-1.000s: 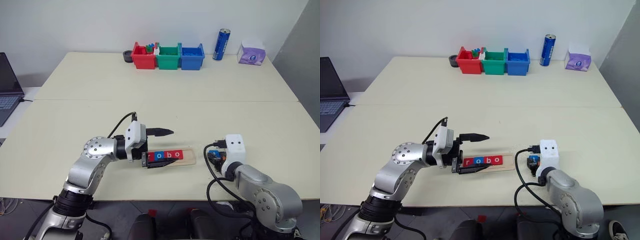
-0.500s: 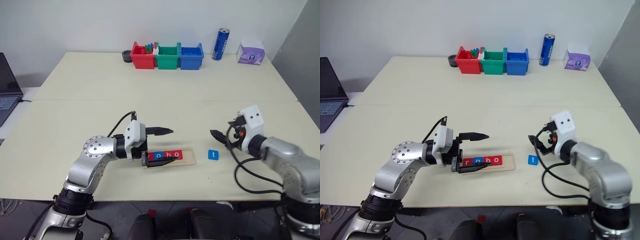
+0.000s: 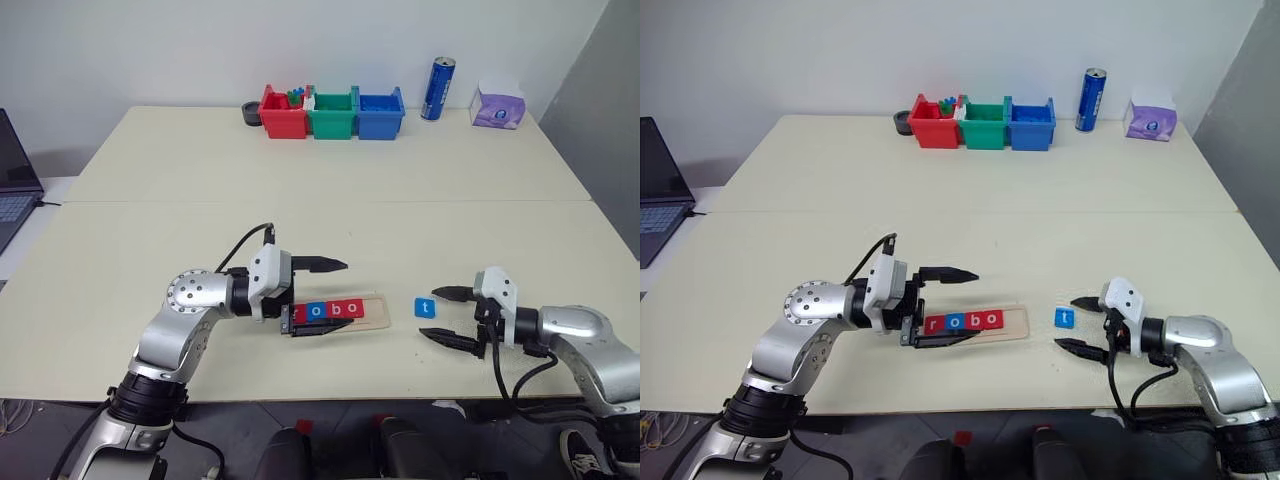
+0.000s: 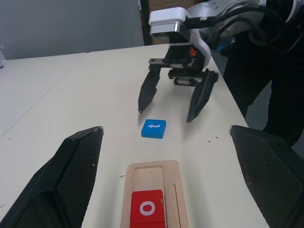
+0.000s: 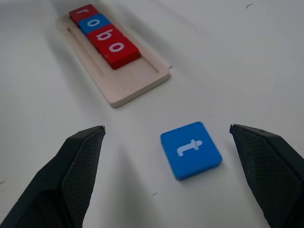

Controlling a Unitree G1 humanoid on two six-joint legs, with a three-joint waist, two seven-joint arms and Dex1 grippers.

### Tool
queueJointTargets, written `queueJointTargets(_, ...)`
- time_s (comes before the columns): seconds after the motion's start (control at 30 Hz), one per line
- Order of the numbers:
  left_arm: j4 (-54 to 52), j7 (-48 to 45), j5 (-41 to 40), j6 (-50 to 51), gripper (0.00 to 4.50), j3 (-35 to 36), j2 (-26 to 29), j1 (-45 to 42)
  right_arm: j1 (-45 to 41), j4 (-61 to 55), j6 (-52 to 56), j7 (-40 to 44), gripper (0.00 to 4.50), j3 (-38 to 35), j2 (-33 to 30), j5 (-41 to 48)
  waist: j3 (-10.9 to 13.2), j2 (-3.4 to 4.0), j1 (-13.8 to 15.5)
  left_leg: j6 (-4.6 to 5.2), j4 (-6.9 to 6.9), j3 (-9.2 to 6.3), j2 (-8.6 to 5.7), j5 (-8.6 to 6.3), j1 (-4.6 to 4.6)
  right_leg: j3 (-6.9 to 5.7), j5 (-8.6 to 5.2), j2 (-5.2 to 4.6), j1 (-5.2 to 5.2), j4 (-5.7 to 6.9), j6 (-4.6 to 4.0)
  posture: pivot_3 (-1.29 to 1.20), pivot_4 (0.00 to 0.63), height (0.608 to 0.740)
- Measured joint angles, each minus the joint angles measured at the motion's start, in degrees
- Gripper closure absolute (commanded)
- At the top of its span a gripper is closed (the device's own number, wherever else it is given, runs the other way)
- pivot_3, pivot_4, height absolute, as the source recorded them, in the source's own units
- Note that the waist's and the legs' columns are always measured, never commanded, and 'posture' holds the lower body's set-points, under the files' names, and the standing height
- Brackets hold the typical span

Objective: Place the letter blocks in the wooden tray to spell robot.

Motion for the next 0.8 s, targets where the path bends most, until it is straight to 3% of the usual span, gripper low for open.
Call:
queueJointTargets(0.47,0.5,-2.5,0.1,-0.9,0.00,-1.1,-0.3,-0.6,-1.3,8.5,-6.1,1.5,0.02,2.6,0.9,-2.7,0.0,0.00,0.2,0.00,0.00,-0.01,-0.01,0.00,-0.02,-0.03,0.00,-0.07,0.01,0.00,0.00,0.00,0.150,0.740)
queueJointTargets(0.57,1.2,-3.0,0.1,-1.0,0.00,-1.2,-0.3,-0.8,-1.5,9.6,-7.1,1.6,0.63,2.5,0.9,-3.1,0.0,0.00,0.2,0.00,0.00,-0.01,-0.02,0.00,-0.02,-0.03,0.00,-0.07,0.02,0.00,-0.01,0.00,0.150,0.740)
queueJointTargets(0.8,1.8,-3.4,0.2,-1.1,0.00,-1.2,-0.4,-1.0,-1.7,10.7,-8.3,1.9,3.04,2.4,0.6,-3.1,0.0,0.00,0.2,0.00,0.00,-0.01,-0.01,0.00,-0.02,-0.03,0.00,-0.07,0.02,0.00,-0.01,0.00,0.150,0.740)
